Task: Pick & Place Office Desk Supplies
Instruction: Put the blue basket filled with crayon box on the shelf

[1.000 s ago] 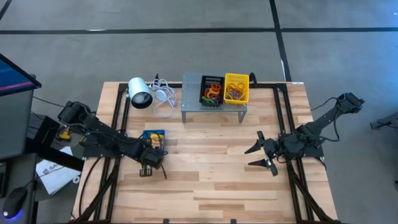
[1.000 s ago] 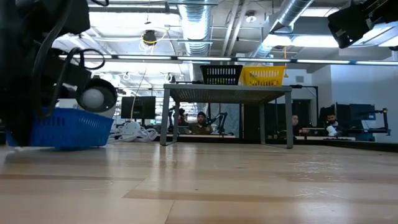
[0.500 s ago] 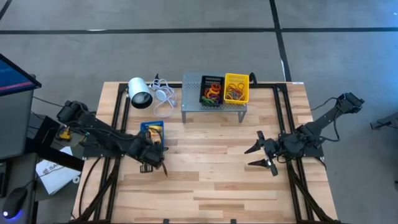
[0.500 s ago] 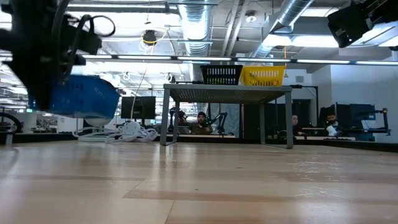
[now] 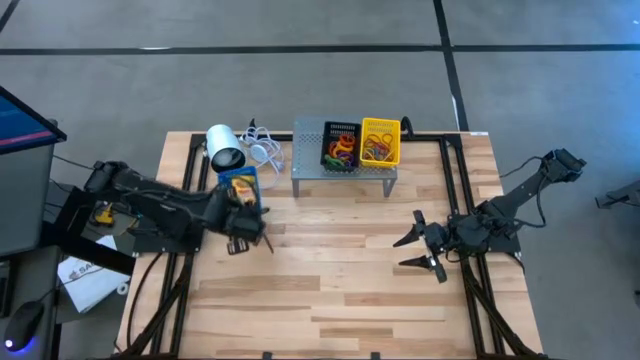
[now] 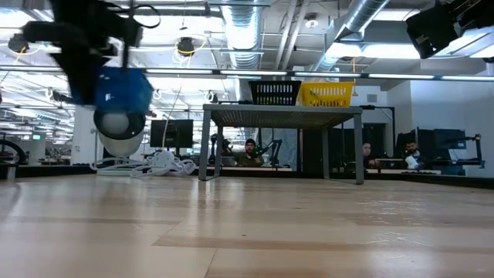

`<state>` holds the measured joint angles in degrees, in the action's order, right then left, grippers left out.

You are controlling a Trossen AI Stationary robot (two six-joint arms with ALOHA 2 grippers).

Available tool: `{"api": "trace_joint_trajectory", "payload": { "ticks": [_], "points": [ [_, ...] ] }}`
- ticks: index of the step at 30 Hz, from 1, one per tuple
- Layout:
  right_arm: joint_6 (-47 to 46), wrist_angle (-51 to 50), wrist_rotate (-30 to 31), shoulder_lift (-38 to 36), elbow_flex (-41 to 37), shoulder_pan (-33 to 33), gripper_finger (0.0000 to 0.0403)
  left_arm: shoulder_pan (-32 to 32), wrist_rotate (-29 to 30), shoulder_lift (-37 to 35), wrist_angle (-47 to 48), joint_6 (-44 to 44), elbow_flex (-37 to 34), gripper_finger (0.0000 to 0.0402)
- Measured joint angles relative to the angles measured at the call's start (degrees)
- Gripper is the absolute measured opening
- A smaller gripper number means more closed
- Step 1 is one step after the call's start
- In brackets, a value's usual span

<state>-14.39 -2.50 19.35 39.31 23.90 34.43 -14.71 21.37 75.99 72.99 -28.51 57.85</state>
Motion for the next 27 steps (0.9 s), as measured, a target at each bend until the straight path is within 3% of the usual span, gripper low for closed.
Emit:
{"api": "trace_joint_trajectory", "payload": {
  "ticks": [14, 21, 27],
  "points": [
    [-0.02, -0.02, 0.0, 0.0, 0.02, 0.01, 0.0223, 15.85, 2.63, 0.09, -0.05, 20.2, 11.48, 0.0],
    [-0.02, -0.07, 0.0, 0.0, 0.02, 0.01, 0.0223, 24.52, -3.96, 0.14, -3.31, 30.47, 16.01, 0.0],
    [-0.1, -0.15, 0.0, 0.01, 0.02, 0.01, 0.0223, 28.36, -5.13, 3.67, -5.41, 37.34, 17.37, 0.0]
  ]
}}
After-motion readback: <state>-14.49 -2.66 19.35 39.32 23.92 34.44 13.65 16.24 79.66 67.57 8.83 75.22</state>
